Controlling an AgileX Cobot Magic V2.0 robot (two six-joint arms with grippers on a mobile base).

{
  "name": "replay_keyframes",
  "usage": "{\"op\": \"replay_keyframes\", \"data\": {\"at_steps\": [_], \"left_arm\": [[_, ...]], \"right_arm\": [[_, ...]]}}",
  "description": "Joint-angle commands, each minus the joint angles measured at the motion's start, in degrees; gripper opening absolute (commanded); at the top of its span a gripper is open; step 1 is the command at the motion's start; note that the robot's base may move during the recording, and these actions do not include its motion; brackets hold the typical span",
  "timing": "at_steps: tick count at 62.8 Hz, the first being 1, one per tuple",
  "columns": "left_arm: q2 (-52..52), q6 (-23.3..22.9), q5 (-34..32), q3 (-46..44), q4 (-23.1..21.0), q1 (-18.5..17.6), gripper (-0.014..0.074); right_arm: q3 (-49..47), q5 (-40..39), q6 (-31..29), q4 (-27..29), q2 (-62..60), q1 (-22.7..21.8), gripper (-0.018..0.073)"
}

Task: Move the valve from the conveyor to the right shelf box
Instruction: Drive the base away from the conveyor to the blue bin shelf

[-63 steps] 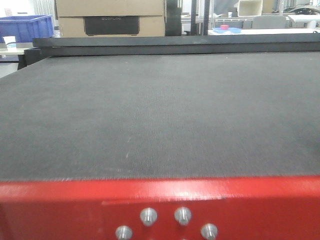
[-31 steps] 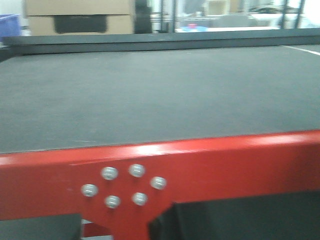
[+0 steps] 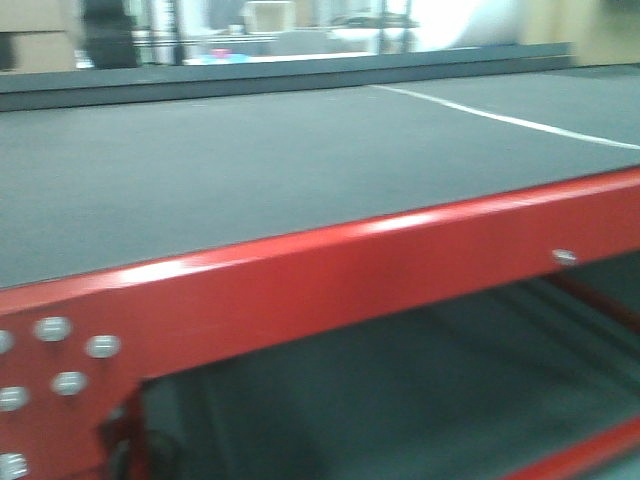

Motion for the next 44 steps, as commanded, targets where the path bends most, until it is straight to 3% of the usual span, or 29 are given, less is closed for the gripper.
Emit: {"op": "replay_keyframes", "data": {"at_steps": [1,44], "left_arm": [[-0.5,0.4,-3.2,-0.4,-0.3,0.2,-0.0111],[-0.5,0.4,-3.2,-0.4,-0.3,0.2,-0.0111]], "right_arm": [[-0.6,-4.0,0.0,-0.4,-0.6,0.1,-0.0165],[-0.6,-4.0,0.0,-0.4,-0.6,0.1,-0.0165]]}}
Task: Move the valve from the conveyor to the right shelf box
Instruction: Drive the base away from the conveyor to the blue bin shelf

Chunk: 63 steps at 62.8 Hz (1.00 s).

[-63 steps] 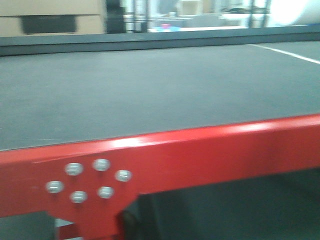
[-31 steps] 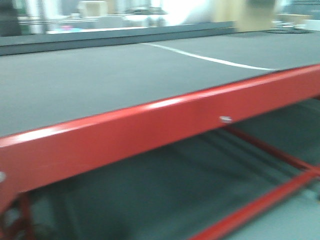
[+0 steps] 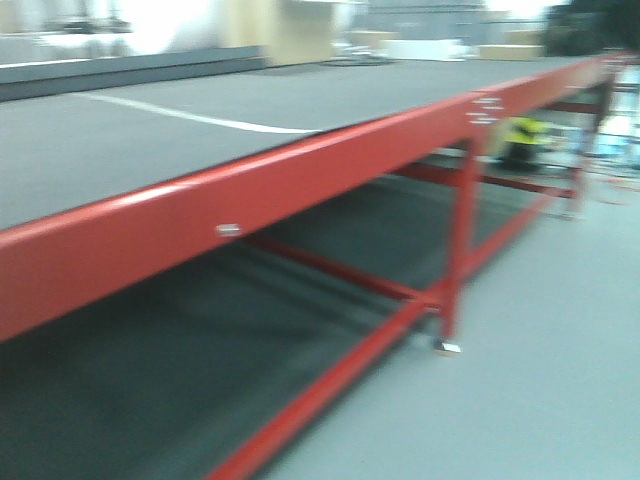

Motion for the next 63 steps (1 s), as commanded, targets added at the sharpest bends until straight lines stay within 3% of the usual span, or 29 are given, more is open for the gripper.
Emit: {"op": "replay_keyframes", "data": {"at_steps": [1,63], "left_arm": [[-0.5,0.4,-3.2,-0.4,-0.3,0.2,-0.0111],[-0.5,0.4,-3.2,-0.4,-0.3,0.2,-0.0111]], "right_arm": [[-0.6,-4.0,0.0,-0.4,-0.6,0.1,-0.0165],[-0.6,-4.1,0.0,-0.4,-0.6,0.1,-0.0165]]}}
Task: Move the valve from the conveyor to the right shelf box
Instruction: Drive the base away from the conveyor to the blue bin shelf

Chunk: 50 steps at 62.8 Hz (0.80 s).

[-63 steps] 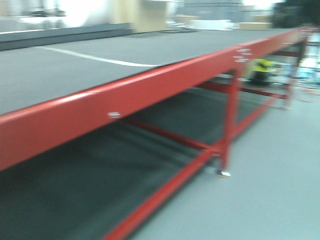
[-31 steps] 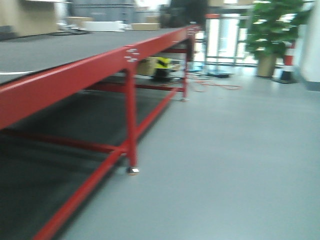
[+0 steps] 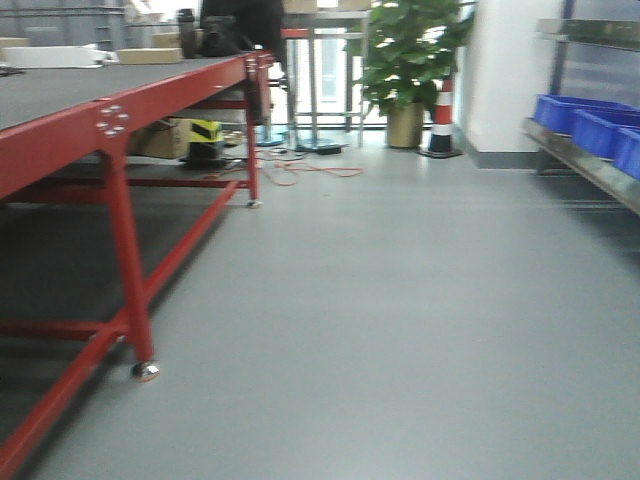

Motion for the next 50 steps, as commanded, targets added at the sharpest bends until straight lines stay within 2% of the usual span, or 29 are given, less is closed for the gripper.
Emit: {"op": "replay_keyframes", "data": {"at_steps": [1,50], "left_arm": [[-0.5,0.3,-3.2,-0.4,-0.3,0.2,-0.0111],[-0.5,0.3,-3.2,-0.4,-0.3,0.2,-0.0111]], "right_arm": [[-0.6,-4.1,0.0,-0.3,-0.6,0.1,-0.0165],[-0.6,-4.1,0.0,-0.3,-0.6,0.1,-0.0165]]}}
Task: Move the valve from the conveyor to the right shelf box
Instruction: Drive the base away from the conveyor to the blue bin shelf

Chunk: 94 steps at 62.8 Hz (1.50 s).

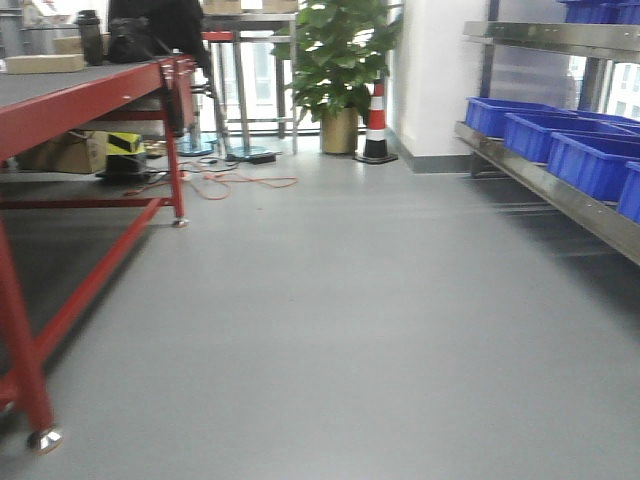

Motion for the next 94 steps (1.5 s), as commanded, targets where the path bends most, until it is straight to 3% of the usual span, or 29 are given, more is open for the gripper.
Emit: {"op": "replay_keyframes", "data": {"at_steps": [1,94], "left_arm": [[-0.5,0.2,-3.2,-0.4,-0.3,0.2,-0.0111],[-0.5,0.2,-3.2,-0.4,-0.3,0.2,-0.0111]], "right_arm": [[-0.6,-4.1,0.0,-0.4,-0.6,0.1,-0.0165],[-0.6,-4.1,0.0,-0.4,-0.6,0.1,-0.0165]]}}
